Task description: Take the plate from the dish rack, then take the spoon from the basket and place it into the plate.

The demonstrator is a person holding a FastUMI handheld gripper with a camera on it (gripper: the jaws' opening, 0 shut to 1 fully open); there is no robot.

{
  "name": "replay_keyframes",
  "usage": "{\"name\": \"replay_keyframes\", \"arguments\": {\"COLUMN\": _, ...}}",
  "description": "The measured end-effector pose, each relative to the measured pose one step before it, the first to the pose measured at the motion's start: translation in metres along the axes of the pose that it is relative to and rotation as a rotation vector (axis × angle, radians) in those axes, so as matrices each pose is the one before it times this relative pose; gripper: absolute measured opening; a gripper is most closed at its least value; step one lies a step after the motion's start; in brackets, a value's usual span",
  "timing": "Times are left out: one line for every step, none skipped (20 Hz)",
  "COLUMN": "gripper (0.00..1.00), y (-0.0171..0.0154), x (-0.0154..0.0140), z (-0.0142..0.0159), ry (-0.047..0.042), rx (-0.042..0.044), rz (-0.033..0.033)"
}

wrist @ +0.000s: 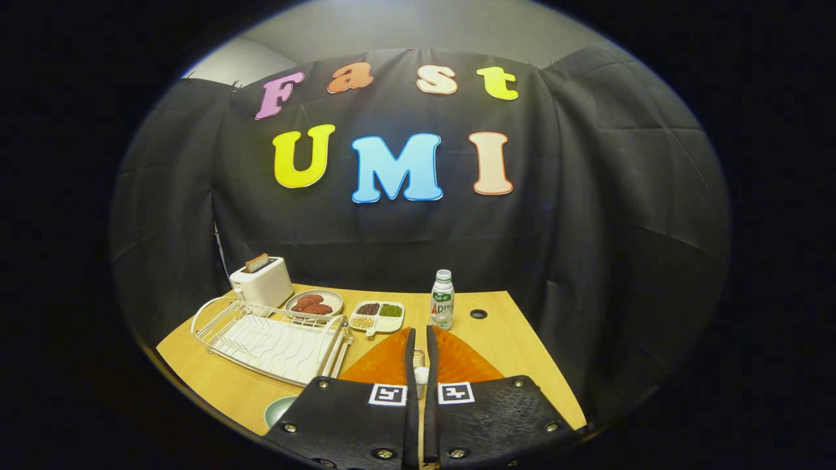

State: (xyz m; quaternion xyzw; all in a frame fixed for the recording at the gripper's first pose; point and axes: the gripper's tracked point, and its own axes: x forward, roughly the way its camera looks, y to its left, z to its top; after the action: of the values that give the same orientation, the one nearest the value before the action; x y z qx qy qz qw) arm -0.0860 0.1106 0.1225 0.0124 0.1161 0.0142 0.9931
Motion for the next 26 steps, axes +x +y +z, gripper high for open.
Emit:
{"name": "replay_keyframes", "arguments": {"gripper": 0.03, "y": 0.00218, "x": -0.00195, "z": -0.00407, "ry": 0.01355, "rx": -0.00233, "rz": -0.00431}}
{"name": "replay_keyframes", "arguments": {"gripper": 0.03, "y": 0.00279, "x": -0.00244, "z": -0.00349, "ry": 0.01468, "rx": -0.00334, "rz": 0.00063}}
{"name": "replay_keyframes", "arguments": {"gripper": 0.03, "y": 0.00630, "x": -0.00300, "z": -0.00385, "ry": 0.01192, "rx": -0.00304, "rz": 0.00743}}
{"name": "replay_keyframes", "arguments": {"gripper": 0.03, "y": 0.00489, "x": -0.00217, "z": -0.00249, "ry": 0.00986, "rx": -0.00436, "rz": 0.00607}}
{"name": "replay_keyframes", "arguments": {"gripper": 0.03, "y": 0.00430, "x": -0.00134, "z": -0.00215, "ry": 0.00897, "rx": -0.00735, "rz": 0.00403}}
{"name": "replay_keyframes", "arguments": {"gripper": 0.03, "y": 0.00529, "x": 0.00005, "z": -0.00315, "ry": 0.01028, "rx": -0.00601, "rz": 0.00562}}
{"name": "replay_keyframes", "arguments": {"gripper": 0.03, "y": 0.00675, "x": -0.00001, "z": -0.00159, "ry": 0.00897, "rx": -0.00342, "rz": 0.00862}}
{"name": "replay_keyframes", "arguments": {"gripper": 0.03, "y": 0.00862, "x": 0.00035, "z": -0.00228, "ry": 0.00907, "rx": -0.00370, "rz": 0.01392}}
{"name": "replay_keyframes", "arguments": {"gripper": 0.03, "y": 0.00739, "x": 0.00103, "z": -0.00175, "ry": 0.00829, "rx": -0.00372, "rz": 0.01212}}
{"name": "replay_keyframes", "arguments": {"gripper": 0.03, "y": 0.00951, "x": 0.00171, "z": -0.00287, "ry": 0.01026, "rx": -0.00486, "rz": 0.01460}}
{"name": "replay_keyframes", "arguments": {"gripper": 0.03, "y": 0.00855, "x": 0.00172, "z": -0.00305, "ry": 0.01447, "rx": -0.01112, "rz": 0.01525}}
{"name": "replay_keyframes", "arguments": {"gripper": 0.03, "y": 0.00588, "x": 0.00085, "z": -0.00486, "ry": 0.01741, "rx": -0.01032, "rz": 0.00626}}
{"name": "replay_keyframes", "arguments": {"gripper": 0.03, "y": 0.00691, "x": 0.00000, "z": -0.00155, "ry": 0.00777, "rx": -0.00403, "rz": 0.01176}}
{"name": "replay_keyframes", "arguments": {"gripper": 0.03, "y": 0.00836, "x": 0.00048, "z": -0.00106, "ry": 0.00324, "rx": -0.00224, "rz": 0.01580}}
{"name": "replay_keyframes", "arguments": {"gripper": 0.03, "y": 0.00581, "x": 0.00158, "z": -0.00390, "ry": 0.01252, "rx": -0.00743, "rz": 0.01060}}
{"name": "replay_keyframes", "arguments": {"gripper": 0.03, "y": 0.00476, "x": 0.00208, "z": -0.00454, "ry": 0.01391, "rx": -0.01218, "rz": 0.00690}}
{"name": "replay_keyframes", "arguments": {"gripper": 0.03, "y": 0.00466, "x": 0.00245, "z": -0.00299, "ry": 0.01239, "rx": -0.00750, "rz": 0.00464}}
{"name": "replay_keyframes", "arguments": {"gripper": 0.03, "y": 0.00716, "x": 0.00384, "z": -0.00330, "ry": 0.01160, "rx": -0.00195, "rz": 0.01171}}
{"name": "replay_keyframes", "arguments": {"gripper": 0.03, "y": 0.00726, "x": 0.00400, "z": -0.00219, "ry": 0.00793, "rx": -0.00034, "rz": 0.01237}}
{"name": "replay_keyframes", "arguments": {"gripper": 0.03, "y": 0.00565, "x": 0.00373, "z": -0.00337, "ry": 0.00909, "rx": -0.00371, "rz": 0.00662}}
{"name": "replay_keyframes", "arguments": {"gripper": 0.03, "y": 0.00581, "x": 0.00333, "z": -0.00362, "ry": 0.01052, "rx": -0.00479, "rz": 0.00542}}
{"name": "replay_keyframes", "arguments": {"gripper": 0.03, "y": 0.00695, "x": 0.00359, "z": -0.00279, "ry": 0.00895, "rx": -0.00136, "rz": 0.00783}}
{"name": "replay_keyframes", "arguments": {"gripper": 0.03, "y": 0.00756, "x": 0.00411, "z": -0.00163, "ry": 0.00694, "rx": -0.00137, "rz": 0.01264}}
{"name": "replay_keyframes", "arguments": {"gripper": 0.03, "y": 0.00660, "x": 0.00474, "z": -0.00194, "ry": 0.00624, "rx": -0.00594, "rz": 0.01037}}
{"name": "replay_keyframes", "arguments": {"gripper": 0.03, "y": 0.00453, "x": 0.00453, "z": -0.00238, "ry": 0.01157, "rx": -0.00607, "rz": 0.00297}}
{"name": "replay_keyframes", "arguments": {"gripper": 0.03, "y": 0.00239, "x": 0.00418, "z": -0.00286, "ry": 0.01071, "rx": -0.00565, "rz": -0.00350}}
